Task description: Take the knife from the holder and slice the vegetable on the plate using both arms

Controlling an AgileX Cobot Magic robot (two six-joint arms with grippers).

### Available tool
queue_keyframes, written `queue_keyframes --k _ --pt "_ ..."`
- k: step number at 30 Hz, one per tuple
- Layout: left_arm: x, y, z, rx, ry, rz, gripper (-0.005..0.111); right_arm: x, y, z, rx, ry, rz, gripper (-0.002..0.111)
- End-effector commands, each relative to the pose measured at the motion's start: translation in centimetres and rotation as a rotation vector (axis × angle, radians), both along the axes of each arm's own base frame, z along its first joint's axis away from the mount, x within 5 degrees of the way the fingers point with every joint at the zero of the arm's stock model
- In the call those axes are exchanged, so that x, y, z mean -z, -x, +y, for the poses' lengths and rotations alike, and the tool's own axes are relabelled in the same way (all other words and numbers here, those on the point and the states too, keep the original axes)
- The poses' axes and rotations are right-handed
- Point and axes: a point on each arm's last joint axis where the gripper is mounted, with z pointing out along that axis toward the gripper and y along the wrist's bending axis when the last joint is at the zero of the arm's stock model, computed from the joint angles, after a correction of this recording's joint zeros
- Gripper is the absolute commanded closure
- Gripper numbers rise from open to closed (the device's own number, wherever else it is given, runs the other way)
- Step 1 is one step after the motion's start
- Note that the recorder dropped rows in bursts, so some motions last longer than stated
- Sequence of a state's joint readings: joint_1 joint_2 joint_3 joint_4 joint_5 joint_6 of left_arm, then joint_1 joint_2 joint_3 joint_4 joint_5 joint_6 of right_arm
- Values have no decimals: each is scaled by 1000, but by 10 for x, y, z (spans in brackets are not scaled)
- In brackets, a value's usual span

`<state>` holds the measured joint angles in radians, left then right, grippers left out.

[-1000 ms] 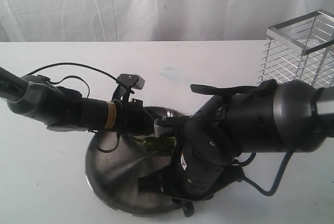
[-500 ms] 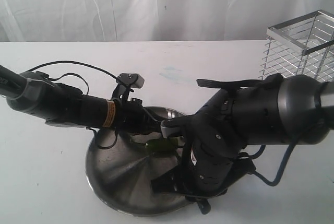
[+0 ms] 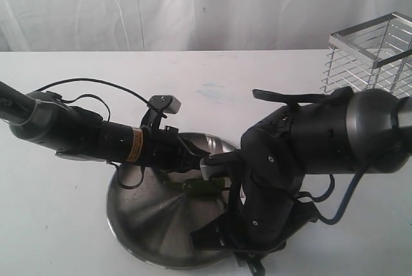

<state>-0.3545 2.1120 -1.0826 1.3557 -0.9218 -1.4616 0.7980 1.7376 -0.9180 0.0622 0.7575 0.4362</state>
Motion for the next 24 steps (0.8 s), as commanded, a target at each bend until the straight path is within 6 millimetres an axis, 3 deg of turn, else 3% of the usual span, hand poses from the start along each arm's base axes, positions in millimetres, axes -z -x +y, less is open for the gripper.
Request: queue_keyframes --k 1,6,14,20,24 --pt "22 11 3 53 -105 51 107 -1 -7 -1 24 -29 -32 108" --pt "22 13 3 70 -113 54 107 1 -22 -3 75 -81 -84 108" --pt "23 12 3 68 -120 52 107 23 -9 -14 40 79 101 108" --pt "25 14 5 78 -151 62 107 21 -17 -8 41 27 41 108" --pt "33 16 6 85 -276 60 107 19 -24 -2 44 -32 -31 108"
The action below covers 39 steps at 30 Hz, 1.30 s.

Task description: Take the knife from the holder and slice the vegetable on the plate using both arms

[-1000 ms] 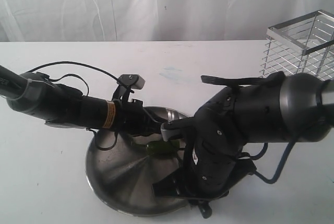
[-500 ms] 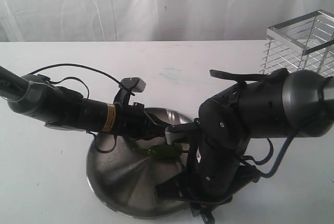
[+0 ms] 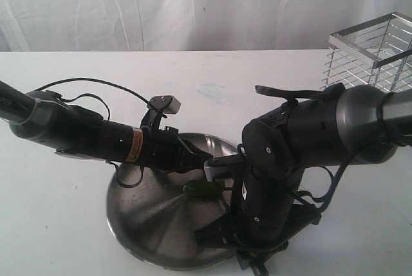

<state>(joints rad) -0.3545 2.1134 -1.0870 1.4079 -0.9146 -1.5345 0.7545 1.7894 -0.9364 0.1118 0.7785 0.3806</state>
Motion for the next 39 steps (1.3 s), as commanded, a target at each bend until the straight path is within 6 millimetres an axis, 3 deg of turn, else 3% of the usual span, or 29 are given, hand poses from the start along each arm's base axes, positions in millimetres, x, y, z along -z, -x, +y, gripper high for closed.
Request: queue_keyframes --k 1,7,12,25,28,39 --pt "33 16 5 88 -280 16 107 7 -16 3 25 -57 -111 108" --pt "32 18 2 110 -261 20 107 0 -25 11 23 -110 -181 108" --pt "19 8 9 8 -201 20 107 -5 -23 6 -16 -15 -119 108" --pt "-84 -13 54 -147 92 -171 107 -9 -22 1 -28 31 -113 108" --pt "-99 -12 61 -155 132 -203 107 -9 -22 1 -35 30 -115 108" --pt "-102 -13 67 -146 106 -246 107 -24 -16 11 -59 -79 -54 108"
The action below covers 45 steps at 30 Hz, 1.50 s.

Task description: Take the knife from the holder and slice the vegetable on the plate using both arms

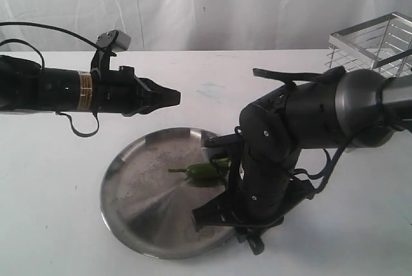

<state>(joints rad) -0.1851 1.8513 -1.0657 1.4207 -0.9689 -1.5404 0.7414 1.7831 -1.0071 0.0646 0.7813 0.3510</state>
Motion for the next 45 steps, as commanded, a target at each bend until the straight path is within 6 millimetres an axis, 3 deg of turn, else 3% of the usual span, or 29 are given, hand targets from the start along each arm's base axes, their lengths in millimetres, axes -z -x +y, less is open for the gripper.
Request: queue_keyframes --k 1,9,13,18,30,45 --pt "-4 -1 9 -26 20 -13 107 -8 2 6 -16 -69 33 108" --pt "-14 -4 34 -11 151 -23 107 -6 -1 8 -1 -90 9 108" --pt "-19 -3 42 9 198 -34 107 15 -1 13 40 -81 83 108" --pt "-17 -2 42 28 177 -32 107 15 0 23 22 -179 108 108" --pt "-11 -1 43 36 108 -22 107 -6 -3 29 -34 -160 163 108" --pt "-14 1 41 59 147 -6 107 1 2 35 14 -185 264 108"
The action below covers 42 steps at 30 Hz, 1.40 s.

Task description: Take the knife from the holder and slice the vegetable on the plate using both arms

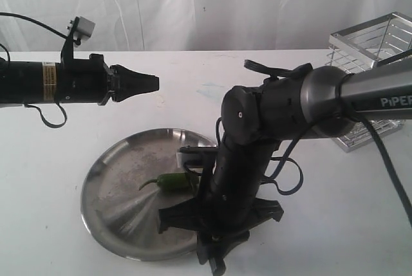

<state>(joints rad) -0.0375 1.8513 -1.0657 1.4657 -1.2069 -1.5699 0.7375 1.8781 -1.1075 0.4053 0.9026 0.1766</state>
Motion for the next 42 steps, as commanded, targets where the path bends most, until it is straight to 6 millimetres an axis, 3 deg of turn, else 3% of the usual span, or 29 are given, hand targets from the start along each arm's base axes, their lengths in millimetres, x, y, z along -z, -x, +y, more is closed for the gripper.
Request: queue_keyframes --k 1,5,12,16,21,34,42 --pt "-3 3 0 11 8 4 107 -6 1 7 -12 -53 19 108" --pt "-2 6 -7 41 -4 1 107 -8 3 12 -31 -59 9 108" --pt "17 14 -43 89 -261 -9 107 -8 2 11 -37 -43 -8 108" --pt "34 12 -46 84 -295 29 107 -8 2 11 -23 -37 -6 108" --pt "76 5 -50 68 -220 162 107 -7 2 11 -8 -29 -4 108" --pt "101 5 -52 94 -190 200 107 -6 0 8 -13 0 -22 108" --pt "133 19 -62 166 -350 320 107 -6 0 8 0 -2 -30 108"
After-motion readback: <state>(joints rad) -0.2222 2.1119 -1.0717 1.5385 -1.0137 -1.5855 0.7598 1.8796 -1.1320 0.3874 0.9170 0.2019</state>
